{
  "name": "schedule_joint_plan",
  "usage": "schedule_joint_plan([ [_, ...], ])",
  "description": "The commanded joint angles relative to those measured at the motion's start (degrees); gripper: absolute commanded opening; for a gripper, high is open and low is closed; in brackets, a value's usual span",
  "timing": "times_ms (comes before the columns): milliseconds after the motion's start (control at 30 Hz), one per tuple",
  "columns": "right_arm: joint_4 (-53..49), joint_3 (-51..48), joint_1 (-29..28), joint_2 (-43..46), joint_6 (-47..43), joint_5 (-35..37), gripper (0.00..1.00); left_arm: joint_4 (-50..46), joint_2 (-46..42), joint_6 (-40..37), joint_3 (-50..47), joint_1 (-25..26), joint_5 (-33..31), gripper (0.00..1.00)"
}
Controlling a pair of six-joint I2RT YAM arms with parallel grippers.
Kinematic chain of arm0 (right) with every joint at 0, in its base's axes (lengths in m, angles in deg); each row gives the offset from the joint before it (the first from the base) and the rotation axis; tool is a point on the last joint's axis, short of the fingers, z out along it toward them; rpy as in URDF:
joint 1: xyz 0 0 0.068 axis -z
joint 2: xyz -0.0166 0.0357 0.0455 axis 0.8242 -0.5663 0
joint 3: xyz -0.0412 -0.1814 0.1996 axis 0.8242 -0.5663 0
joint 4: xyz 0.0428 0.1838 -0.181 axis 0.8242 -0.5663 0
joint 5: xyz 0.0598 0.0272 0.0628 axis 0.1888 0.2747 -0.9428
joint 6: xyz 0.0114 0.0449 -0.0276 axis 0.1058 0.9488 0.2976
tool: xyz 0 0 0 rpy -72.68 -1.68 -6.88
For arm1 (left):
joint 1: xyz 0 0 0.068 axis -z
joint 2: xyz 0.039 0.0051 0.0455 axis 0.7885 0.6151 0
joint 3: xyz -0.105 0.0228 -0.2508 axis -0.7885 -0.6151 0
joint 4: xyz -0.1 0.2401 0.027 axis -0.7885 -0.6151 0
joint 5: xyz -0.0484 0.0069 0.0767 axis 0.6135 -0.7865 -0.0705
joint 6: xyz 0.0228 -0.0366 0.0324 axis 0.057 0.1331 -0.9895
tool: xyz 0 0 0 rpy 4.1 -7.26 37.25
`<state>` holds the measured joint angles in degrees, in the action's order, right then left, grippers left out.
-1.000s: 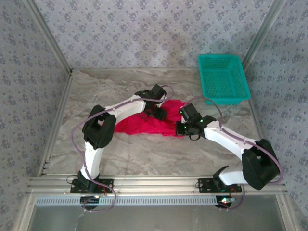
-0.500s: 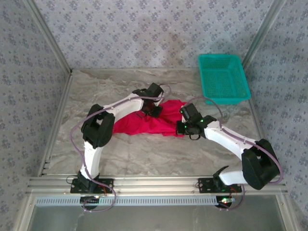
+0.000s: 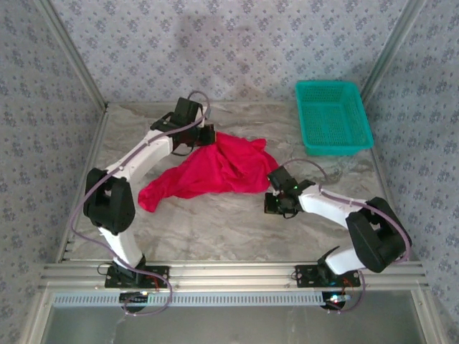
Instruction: Fold the inside-out t-shirt
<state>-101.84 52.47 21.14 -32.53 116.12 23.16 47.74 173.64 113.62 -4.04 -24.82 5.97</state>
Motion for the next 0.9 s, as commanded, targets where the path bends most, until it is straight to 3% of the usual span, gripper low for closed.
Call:
schedule_joint_plan([
  [0, -1.4, 6.5, -1.5, 1.6, -1.0, 1.1, 0.16, 3.2, 0.2, 2.4, -3.9, 0.9, 3.2, 0.0],
  [67, 1.2, 9.3, -1.9, 0.3, -2.2, 0.9, 0.4, 4.3, 0.0, 3.0, -5.5, 1.1, 3.5, 0.0],
  [133, 3.6, 12.6, -1.9, -3.0, -3.0, 0.7, 0.55, 4.8, -0.2, 3.3, -6.3, 1.0, 3.6, 0.0],
  [267, 6.1, 21.8, -1.8, -14.0, -7.3, 0.9, 0.62, 4.4, -1.0, 3.0, -6.3, 1.1, 3.3, 0.0],
  [433, 2.0, 35.4, -0.7, -27.6, -8.8, 3.7, 0.66, 3.1, -2.2, 2.6, -5.6, 1.0, 3.0, 0.0],
  [500, 0.1, 39.1, 0.3, -30.9, -8.0, 4.5, 0.58, 2.8, -3.0, 2.6, -5.5, 0.9, 3.0, 0.0],
  [633, -1.9, 41.0, 2.3, -28.9, -6.0, 5.8, 0.0, 1.6, -4.7, 1.9, -5.4, 0.8, 3.3, 0.03],
  [867, -14.9, 36.9, 7.2, -11.9, -4.4, 3.6, 0.0, -2.2, -8.3, -0.4, -6.2, -0.5, 2.6, 0.07],
])
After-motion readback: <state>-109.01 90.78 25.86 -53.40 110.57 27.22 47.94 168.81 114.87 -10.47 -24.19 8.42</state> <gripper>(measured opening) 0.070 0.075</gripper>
